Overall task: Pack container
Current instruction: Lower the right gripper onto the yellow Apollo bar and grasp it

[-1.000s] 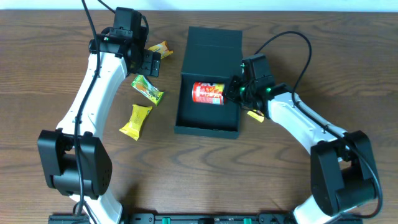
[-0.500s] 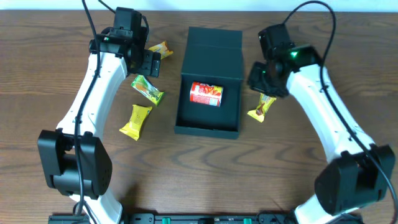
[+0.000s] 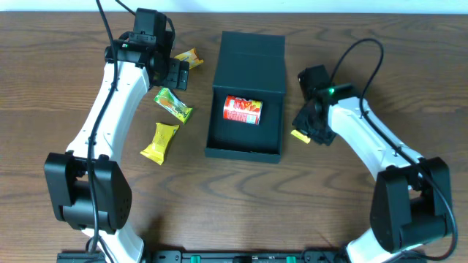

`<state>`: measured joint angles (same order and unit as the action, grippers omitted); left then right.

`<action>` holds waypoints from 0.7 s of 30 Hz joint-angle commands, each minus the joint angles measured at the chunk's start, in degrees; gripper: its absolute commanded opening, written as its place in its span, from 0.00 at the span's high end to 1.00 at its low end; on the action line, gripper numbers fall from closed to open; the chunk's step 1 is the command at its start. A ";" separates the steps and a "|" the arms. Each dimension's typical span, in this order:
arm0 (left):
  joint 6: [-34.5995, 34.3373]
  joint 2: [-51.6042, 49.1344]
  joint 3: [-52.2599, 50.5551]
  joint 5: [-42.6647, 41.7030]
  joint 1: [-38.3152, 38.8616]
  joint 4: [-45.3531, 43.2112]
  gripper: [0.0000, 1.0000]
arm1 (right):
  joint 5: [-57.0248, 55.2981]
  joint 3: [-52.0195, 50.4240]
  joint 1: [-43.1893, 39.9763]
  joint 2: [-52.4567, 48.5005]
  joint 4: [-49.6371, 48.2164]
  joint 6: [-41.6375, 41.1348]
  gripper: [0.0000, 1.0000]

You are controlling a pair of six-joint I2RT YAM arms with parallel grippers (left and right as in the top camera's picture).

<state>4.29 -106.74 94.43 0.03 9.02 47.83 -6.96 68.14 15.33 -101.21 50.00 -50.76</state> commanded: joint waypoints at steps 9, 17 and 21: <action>-0.59 -0.02 1.31 0.39 -0.09 0.17 0.05 | -0.46 -1.99 -0.07 -0.07 -7.85 0.76 0.75; -0.59 -0.02 1.31 0.39 -0.09 0.11 0.04 | -2.73 -2.19 -0.15 -0.15 -8.50 3.21 0.77; -0.61 -0.02 1.31 0.39 -0.09 0.09 0.05 | -3.56 -2.51 -0.13 -0.17 -9.70 3.26 0.80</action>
<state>4.29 -106.74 94.43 0.03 9.02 47.81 -8.43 66.19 15.33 -101.21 40.64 -48.34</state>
